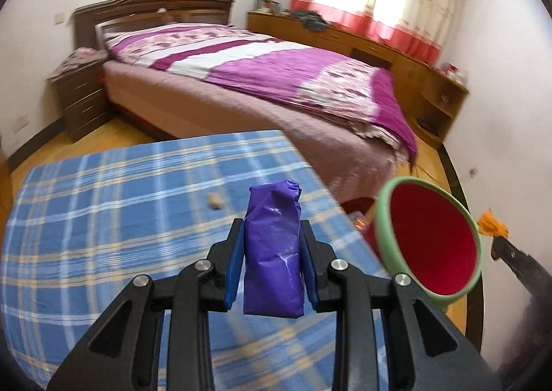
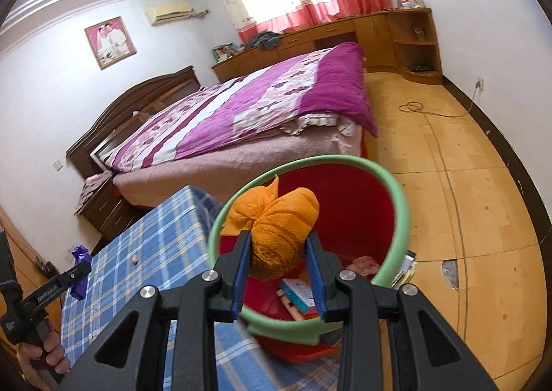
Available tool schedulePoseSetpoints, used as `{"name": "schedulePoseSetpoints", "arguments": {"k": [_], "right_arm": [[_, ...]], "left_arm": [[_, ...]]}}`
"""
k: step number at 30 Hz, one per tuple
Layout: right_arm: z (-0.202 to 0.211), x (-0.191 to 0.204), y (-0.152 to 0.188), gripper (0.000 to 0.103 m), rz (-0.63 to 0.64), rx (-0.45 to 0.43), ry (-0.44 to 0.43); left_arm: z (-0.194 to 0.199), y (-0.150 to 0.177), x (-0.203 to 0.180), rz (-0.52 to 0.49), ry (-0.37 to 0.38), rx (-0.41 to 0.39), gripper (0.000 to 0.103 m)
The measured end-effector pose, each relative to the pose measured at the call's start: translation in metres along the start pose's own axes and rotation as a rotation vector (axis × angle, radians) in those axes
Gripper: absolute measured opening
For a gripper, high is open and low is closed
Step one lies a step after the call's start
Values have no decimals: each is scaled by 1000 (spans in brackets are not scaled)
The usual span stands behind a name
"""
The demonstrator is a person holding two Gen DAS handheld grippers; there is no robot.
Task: Collect trash
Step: 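Carry the purple bag and orange bundle over the red bucket, then open both tools to drop the purple bag and orange bundle into the bucket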
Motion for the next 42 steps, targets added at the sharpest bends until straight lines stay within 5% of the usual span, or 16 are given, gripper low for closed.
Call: {"name": "schedulePoseSetpoints", "arguments": {"k": [14, 21, 33, 42], "right_arm": [[-22, -58, -8, 34, -62, 31, -18], [-31, -75, -8, 34, -81, 39, -58], [-55, -87, -8, 37, -83, 94, -87], [-61, -75, -8, 48, -52, 124, -88]], "left_arm": [[-45, 9, -128, -186, 156, 63, 31], [-75, 25, -166, -257, 156, 123, 32], [-104, 46, -182, -279, 152, 200, 44], [-83, 42, -162, -206, 135, 174, 44]]}}
Point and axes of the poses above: each gripper's, at about its wrist camera, not at the fingertips, and z roughly against the way its jaws point, x to its left, y to its underside, the point moved 2 cm from there along -z, roughly the way its jaws point
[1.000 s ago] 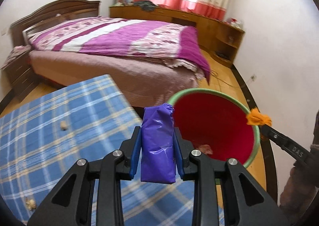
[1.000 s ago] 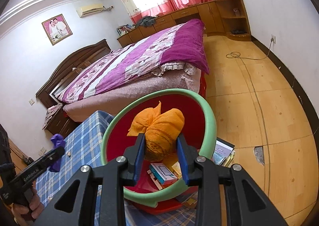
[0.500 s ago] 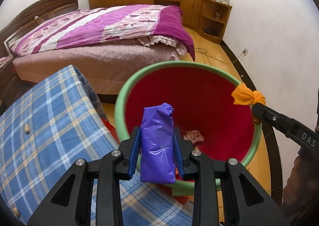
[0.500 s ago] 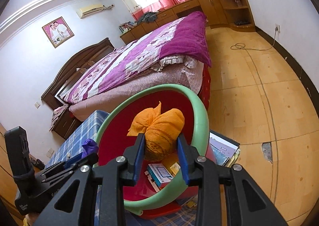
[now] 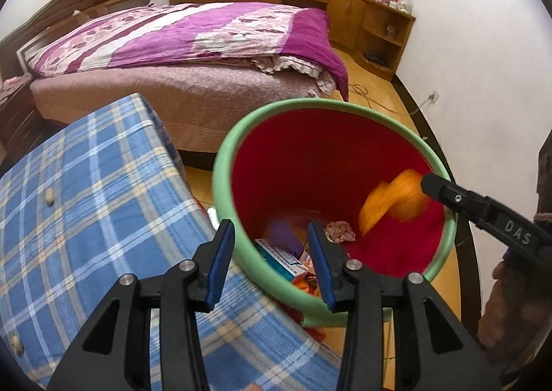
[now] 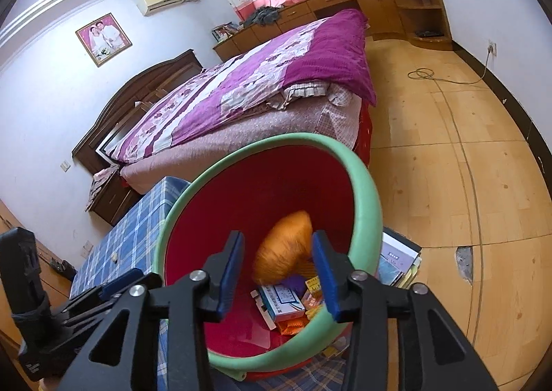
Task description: Collect trash
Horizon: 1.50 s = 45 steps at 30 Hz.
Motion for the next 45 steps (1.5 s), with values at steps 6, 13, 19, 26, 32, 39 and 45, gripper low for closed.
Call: {"name": "schedulePoseSetpoints", "arguments": {"k": [6, 13, 19, 26, 32, 39, 45], "right_arm": [[12, 9, 8, 54, -3, -7, -11], [35, 28, 16, 67, 13, -35, -10], [51, 58, 28, 80, 59, -42, -19], [63, 101, 48, 89, 141, -35, -53], [75, 139, 70, 96, 217, -39, -83], [84, 171, 96, 100, 286, -46, -112], [94, 194, 119, 103, 353, -81, -129]], "left_arm": [[26, 8, 17, 40, -18, -27, 44], [57, 23, 36, 77, -37, -55, 44], [83, 40, 58, 134, -65, -72, 44], [121, 61, 86, 196, -127, -121, 51], [152, 80, 108, 249, -180, -162, 59], [186, 105, 127, 310, -275, -197, 64], [206, 128, 141, 362, -342, -206, 64]]}}
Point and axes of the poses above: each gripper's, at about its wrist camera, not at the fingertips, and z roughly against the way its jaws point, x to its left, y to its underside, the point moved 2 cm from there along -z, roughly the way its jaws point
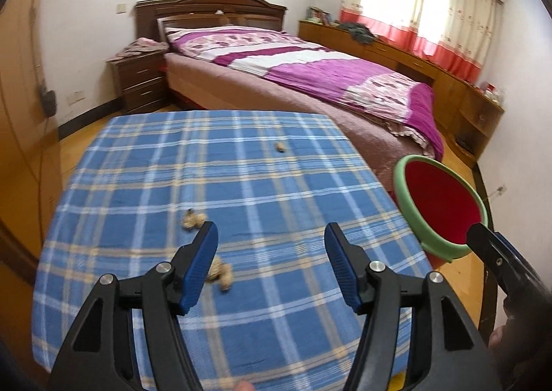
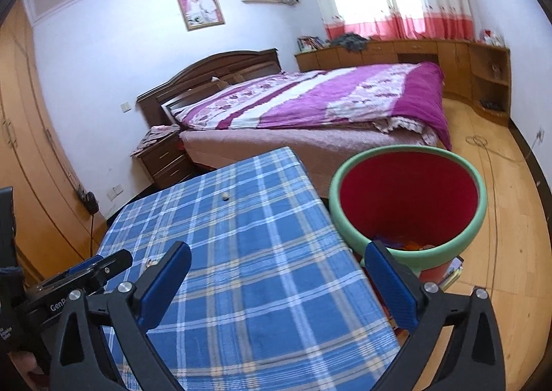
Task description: Collect trash
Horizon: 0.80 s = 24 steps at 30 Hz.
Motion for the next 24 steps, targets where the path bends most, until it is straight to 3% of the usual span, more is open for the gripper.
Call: {"name": "schedulePoseSetpoints", "arguments": {"k": [11, 24], "right_arm": [[3, 27, 21, 103, 48, -13, -41], [2, 33, 33, 103, 63, -14, -50]], "left_arm": [[15, 21, 30, 43, -126, -56, 64], [16, 35, 39, 55, -175, -74, 64]]}}
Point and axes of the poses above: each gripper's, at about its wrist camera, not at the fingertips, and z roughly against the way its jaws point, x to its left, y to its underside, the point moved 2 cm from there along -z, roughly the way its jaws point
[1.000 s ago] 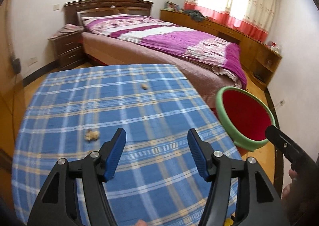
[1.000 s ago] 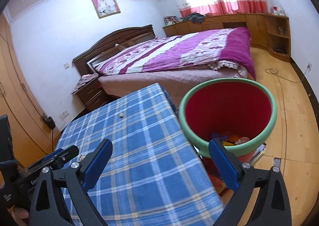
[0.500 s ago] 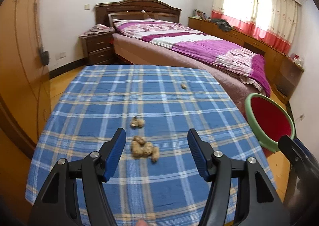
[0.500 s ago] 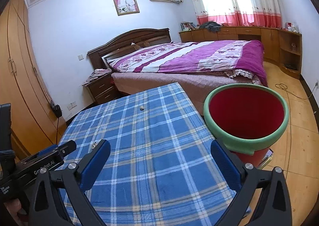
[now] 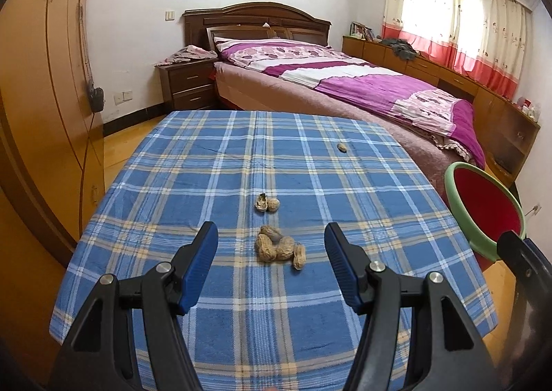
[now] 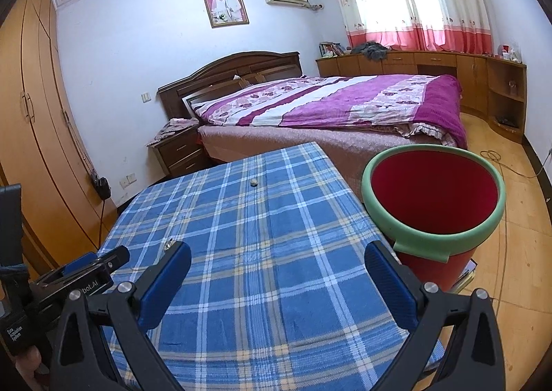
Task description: Collect trash
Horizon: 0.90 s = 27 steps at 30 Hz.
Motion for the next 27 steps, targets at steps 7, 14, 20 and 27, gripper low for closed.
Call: {"name": "schedulePoseSetpoints", "arguments": {"k": [7, 14, 20, 27], "right_arm": [[-1, -3, 1, 103, -7, 9, 1], [-2, -4, 2, 103, -9, 11, 2], [-2, -4, 2, 103, -9, 11, 1], [-2, -4, 2, 103, -10, 11, 3]], "left_arm": [[-1, 1, -1, 0, 6, 3, 64], [-1, 2, -3, -3, 7, 1, 64], [-2, 2, -3, -1, 4, 1, 64], [-2, 2, -3, 0, 3, 3, 64]]}}
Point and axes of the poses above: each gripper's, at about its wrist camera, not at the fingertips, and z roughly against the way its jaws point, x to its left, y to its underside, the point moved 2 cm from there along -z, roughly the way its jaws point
